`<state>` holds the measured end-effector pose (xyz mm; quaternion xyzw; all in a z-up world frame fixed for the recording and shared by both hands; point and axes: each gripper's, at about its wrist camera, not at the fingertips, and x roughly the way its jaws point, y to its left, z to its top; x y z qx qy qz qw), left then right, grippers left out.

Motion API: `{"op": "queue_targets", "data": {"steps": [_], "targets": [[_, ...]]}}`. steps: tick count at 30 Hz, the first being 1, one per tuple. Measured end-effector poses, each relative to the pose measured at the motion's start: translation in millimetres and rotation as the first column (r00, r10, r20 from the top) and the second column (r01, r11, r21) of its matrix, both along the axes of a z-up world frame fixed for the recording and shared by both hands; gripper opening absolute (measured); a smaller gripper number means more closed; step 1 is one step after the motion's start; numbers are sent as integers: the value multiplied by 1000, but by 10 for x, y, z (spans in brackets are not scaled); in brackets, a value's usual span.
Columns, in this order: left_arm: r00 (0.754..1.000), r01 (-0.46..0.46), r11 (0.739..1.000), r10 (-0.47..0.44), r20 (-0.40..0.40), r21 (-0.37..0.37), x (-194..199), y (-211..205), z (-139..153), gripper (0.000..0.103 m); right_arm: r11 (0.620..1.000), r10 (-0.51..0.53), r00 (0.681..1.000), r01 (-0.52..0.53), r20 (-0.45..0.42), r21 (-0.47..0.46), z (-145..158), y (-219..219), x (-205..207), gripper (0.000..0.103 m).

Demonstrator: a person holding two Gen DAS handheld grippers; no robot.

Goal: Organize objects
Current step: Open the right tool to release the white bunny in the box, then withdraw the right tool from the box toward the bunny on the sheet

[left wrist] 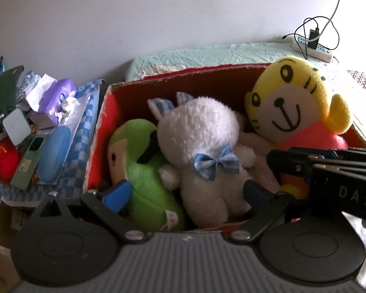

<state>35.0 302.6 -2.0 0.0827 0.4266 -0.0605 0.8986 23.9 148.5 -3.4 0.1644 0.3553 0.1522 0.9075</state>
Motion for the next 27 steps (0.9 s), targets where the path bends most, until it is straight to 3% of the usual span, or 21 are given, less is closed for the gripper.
{"op": "queue_targets", "data": {"steps": [17,27], "targets": [[1000,-11,1000,10,-14,-5,26,27,-5,102,1000,-11,999,11,33,7,31,-77,-119,25],[998,-63,998,63,-14,5,4,6,41,102,997,55,997,-57,55,43,73,-186,-174,26]]}}
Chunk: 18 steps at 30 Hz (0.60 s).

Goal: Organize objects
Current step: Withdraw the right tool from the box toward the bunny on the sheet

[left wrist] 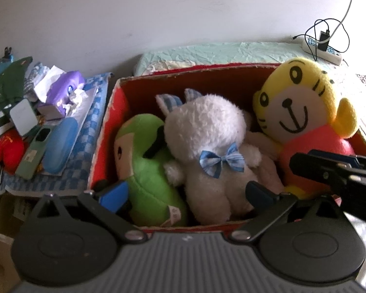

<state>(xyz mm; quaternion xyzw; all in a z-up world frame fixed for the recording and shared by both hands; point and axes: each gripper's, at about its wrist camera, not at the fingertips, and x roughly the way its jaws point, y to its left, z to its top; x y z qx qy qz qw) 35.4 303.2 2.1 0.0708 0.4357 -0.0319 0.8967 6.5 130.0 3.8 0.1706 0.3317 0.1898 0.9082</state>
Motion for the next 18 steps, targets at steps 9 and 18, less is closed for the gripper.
{"op": "queue_targets", "data": {"steps": [9,18], "targets": [[997,-18,1000,18,70,-2,-248,-182,286,102,992,85,995,-89,45,85,108,-360,-194,29],[992,26,999,-23,123,-19,-539,-711,504,102,984,110,989,-123,100,131,167,-1037,-383,29]]}}
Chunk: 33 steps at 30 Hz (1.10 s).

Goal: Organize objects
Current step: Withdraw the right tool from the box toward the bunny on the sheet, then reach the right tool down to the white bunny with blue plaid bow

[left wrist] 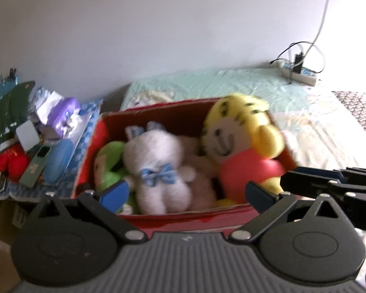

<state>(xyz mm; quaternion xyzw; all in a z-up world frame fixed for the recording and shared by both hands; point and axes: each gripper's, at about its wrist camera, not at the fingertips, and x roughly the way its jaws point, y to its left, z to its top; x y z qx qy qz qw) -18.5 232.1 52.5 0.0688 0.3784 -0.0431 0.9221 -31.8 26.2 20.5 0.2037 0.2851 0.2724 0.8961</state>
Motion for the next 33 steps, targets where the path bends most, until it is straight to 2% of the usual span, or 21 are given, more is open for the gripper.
{"op": "queue_targets", "data": {"steps": [7,13,19,29,33], "targets": [[999,30,999,-30,12,-32,-110,-476,71,99,998,-62,996,62,-67,-11,-166,-596,99,29],[997,79,994,-77,20,-74,-212,-854,67,99,997,-55,991,47,-124,-60,-409,-842,189,29],[994,104,990,-105,-9,-92,-292,-1126,-98,99,996,18,988,-32,-154,-85,-598,-833,339,30],[996,-4,994,-6,-92,-108,-310,-1078,-344,99,953,112,987,-140,-118,-267,-1023,-461,558,31],[993,-39,995,27,-117,-95,-317,-1040,-415,99,951,107,990,-129,-92,-282,-1088,-388,597,33]]}}
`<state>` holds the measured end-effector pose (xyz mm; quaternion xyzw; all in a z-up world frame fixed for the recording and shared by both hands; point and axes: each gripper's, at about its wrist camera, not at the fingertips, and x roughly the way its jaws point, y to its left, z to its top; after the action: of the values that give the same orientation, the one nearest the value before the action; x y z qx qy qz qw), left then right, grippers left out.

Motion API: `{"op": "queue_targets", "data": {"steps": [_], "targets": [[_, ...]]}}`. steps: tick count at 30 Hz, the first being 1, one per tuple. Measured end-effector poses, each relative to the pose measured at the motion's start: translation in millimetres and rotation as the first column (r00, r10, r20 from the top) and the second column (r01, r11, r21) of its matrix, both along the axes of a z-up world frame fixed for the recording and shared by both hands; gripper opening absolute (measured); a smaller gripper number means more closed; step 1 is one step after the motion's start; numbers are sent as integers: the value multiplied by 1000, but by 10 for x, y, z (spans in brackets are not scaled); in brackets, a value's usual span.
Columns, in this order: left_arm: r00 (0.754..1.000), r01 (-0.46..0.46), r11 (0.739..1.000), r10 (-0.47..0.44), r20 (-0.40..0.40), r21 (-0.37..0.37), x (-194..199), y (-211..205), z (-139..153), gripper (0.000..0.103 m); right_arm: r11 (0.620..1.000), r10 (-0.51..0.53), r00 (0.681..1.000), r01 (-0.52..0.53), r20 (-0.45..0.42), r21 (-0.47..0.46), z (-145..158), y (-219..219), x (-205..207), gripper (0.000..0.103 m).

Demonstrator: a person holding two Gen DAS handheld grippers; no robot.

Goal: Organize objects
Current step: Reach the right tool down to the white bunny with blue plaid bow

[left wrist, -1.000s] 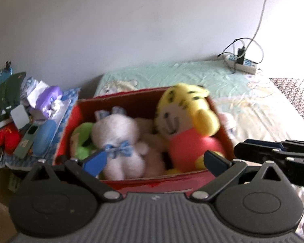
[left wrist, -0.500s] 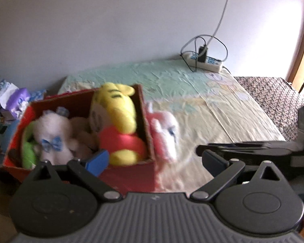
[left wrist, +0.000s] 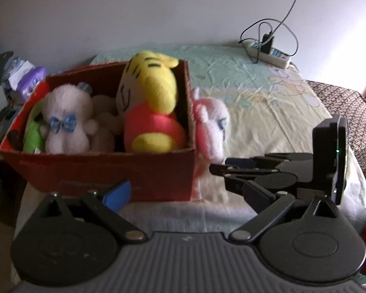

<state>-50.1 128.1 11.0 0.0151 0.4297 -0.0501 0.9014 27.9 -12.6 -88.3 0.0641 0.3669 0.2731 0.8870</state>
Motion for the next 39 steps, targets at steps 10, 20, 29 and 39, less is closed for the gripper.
{"op": "queue_targets", "data": {"steps": [10,20,29,39], "targets": [[1000,-6,1000,6,-15,-7,43,13,-33,99,996,18,997,-11,80,-91,108,-163,-144,22],[985,171,981,-173,-20,-91,92,-257,-59,99,962,149,983,-120,106,-245,287,-738,-811,22],[958,240,954,-263,-114,-179,248,-557,-300,97,956,209,977,-197,37,-218,323,-931,-1143,25],[940,216,971,-236,-246,-103,434,-821,-612,92,988,29,995,-13,-99,154,352,-1368,-959,28]]}}
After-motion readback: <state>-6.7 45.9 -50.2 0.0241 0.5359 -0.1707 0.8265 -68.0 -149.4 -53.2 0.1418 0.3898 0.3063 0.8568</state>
